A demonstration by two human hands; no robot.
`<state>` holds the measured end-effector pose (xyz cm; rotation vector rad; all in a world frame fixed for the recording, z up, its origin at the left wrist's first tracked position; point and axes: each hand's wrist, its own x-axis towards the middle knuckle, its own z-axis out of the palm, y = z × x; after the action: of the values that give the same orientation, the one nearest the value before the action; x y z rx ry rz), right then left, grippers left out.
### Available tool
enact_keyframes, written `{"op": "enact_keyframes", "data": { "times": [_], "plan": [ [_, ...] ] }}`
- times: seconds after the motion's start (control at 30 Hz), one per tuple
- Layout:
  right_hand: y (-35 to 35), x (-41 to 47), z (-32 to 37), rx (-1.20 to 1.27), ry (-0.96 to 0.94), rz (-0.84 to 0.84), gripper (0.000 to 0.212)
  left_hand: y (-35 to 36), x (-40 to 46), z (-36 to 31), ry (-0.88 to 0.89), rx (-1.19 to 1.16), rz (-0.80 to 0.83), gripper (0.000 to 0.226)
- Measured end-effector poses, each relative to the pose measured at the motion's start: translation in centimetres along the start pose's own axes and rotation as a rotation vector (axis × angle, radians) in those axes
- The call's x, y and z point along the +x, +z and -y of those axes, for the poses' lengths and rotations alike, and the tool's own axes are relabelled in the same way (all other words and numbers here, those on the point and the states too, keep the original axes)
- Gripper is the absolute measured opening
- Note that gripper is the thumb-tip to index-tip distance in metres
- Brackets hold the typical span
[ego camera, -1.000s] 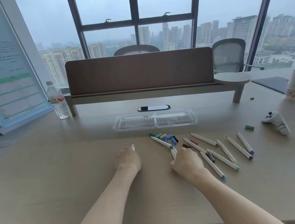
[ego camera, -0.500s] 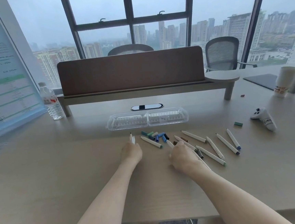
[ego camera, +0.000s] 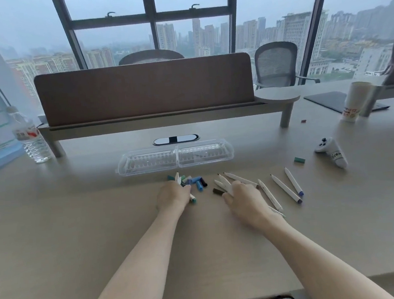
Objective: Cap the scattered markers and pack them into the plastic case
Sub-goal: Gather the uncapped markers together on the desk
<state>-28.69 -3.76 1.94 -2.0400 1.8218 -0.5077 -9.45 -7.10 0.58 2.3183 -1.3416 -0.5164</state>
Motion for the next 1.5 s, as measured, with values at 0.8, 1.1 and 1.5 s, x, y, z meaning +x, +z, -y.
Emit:
{"op": "enact_keyframes", "data": {
  "times": [0.8, 1.1, 1.5],
  "plan": [
    [-0.6, -3.0, -4.1, 0.088, 0.188, -0.081, 0.050, 2.8, -6.3, 1.6, 0.235, -0.502, -0.064, 0.033],
    [-2.7, -1.4, -5.7, 0.230, 0.190, -0.171, 0.032, 3.4, -5.4, -3.7, 0.127, -0.465, 0.027, 0.033],
    [-4.0, 0.2, -9.2, 0.096, 0.165, -0.052, 0.033, 5.0, -4.5, -7.4, 0.160, -0.017, 0.094, 0.043]
  ]
}}
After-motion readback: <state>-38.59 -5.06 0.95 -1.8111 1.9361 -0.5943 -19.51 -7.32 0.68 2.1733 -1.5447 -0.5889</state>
